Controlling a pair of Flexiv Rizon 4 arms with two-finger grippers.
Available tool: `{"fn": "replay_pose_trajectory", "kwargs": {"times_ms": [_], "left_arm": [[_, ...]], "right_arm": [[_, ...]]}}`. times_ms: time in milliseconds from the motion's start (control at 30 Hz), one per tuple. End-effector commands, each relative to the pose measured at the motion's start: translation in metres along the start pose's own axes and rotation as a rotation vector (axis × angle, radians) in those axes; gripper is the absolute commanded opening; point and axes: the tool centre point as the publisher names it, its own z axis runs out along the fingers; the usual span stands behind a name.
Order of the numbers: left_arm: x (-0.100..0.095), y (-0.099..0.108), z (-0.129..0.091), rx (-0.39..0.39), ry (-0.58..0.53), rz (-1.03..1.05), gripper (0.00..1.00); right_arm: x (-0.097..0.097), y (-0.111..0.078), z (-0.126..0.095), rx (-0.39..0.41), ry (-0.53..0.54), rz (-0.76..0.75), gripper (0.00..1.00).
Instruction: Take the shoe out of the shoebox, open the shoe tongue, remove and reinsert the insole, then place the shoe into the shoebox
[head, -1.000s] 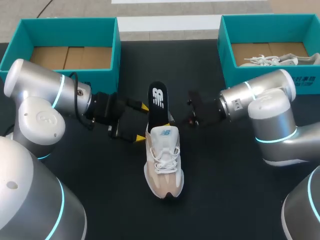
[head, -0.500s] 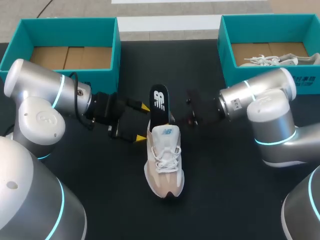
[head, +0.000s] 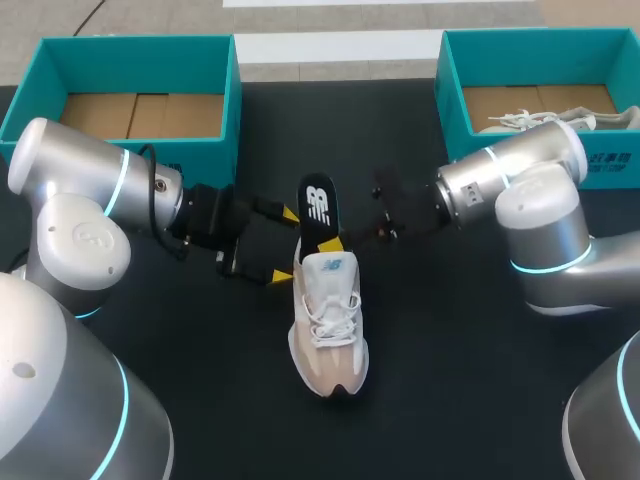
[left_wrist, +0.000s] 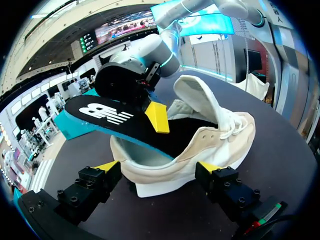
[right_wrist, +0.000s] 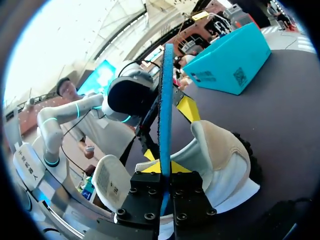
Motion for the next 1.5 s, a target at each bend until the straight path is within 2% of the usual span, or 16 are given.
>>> {"fn": "replay_pose_trajectory", "kwargs": {"times_ms": [33, 200, 400, 500, 700, 1033, 1067, 1100, 1133, 1500], "left_arm": [[0.001, -0.001, 0.0, -0.005, -0.001, 0.0, 1.0], [0.001, -0.001, 0.0, -0.005, -0.001, 0.0, 1.0], [0.001, -0.001, 0.0, -0.005, -0.001, 0.0, 1.0], [0.001, -0.001, 0.0, -0.005, -0.001, 0.0, 1.0], [0.001, -0.001, 0.0, -0.005, -0.001, 0.0, 1.0], [0.001, -0.001, 0.0, -0.005, -0.001, 0.0, 1.0], [0.001, -0.001, 0.0, -0.005, -0.001, 0.0, 1.0], [0.001, -0.001, 0.0, -0.005, -0.001, 0.0, 1.0], [0.001, -0.001, 0.0, -0.005, -0.001, 0.0, 1.0], [0.001, -0.001, 0.0, -0.005, -0.001, 0.0, 1.0]], "right_arm": [[-0.001, -0.009, 0.007, 0.026, 0.008, 0.035, 0.0], [0.005, -0.024, 0.014, 0.049, 0.017, 0.085, 0.0], [0.008, -0.027, 0.016, 0.036, 0.007, 0.09, 0.0], [0.01, -0.02, 0.013, 0.034, -0.014, 0.068, 0.15], [0.01, -0.004, 0.006, 0.039, -0.034, 0.021, 0.22], [0.0, 0.013, 0.0, 0.063, -0.022, -0.012, 0.2], [-0.001, 0.013, 0.0, 0.065, -0.018, -0.013, 0.17], [-0.002, 0.013, 0.0, 0.064, -0.008, -0.013, 0.09], [-0.002, 0.012, 0.001, 0.068, -0.002, -0.011, 0.0], [0.014, -0.02, 0.014, 0.104, 0.025, 0.075, 0.0]]}}
